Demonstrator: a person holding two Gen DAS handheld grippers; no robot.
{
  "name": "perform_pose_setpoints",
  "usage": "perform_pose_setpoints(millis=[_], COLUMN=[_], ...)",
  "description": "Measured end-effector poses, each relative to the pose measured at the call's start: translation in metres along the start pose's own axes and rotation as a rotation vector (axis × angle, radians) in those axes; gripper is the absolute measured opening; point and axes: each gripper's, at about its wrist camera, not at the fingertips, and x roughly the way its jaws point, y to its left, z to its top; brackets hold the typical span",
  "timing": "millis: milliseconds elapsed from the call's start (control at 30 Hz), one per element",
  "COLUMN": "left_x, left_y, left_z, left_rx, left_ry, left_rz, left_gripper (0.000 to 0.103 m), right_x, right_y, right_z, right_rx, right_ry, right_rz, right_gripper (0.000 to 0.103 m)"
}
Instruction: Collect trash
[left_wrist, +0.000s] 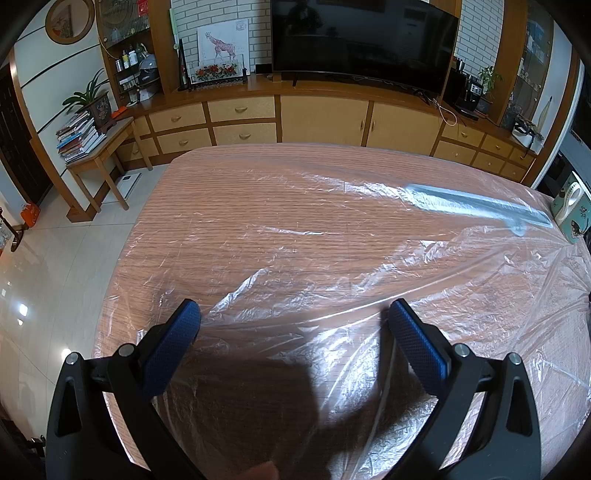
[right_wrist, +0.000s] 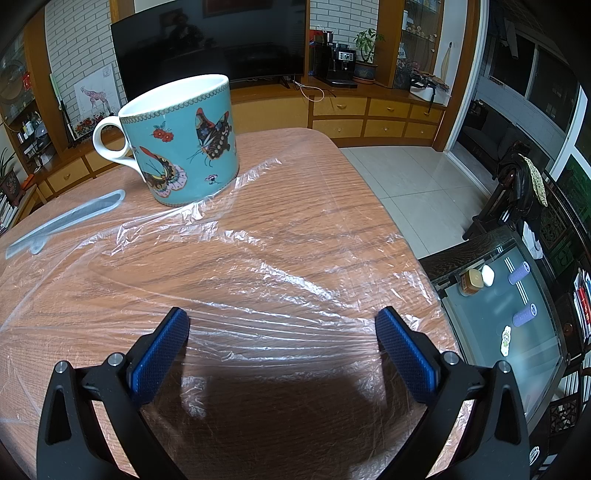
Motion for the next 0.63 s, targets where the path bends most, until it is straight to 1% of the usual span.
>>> perform_pose_setpoints(millis=[633], left_x=[0.0013], left_y=[0.0011], left_z=[0.0017], left_rx=[0.000], left_ry=[0.000], left_rz=[-0.001], left_gripper=[0.102], right_x=[-0.0001], right_y=[0.0002], right_z=[0.0002], right_rx=[0.000], right_ry=[0.000], right_rz=[0.000], right_gripper=[0.099])
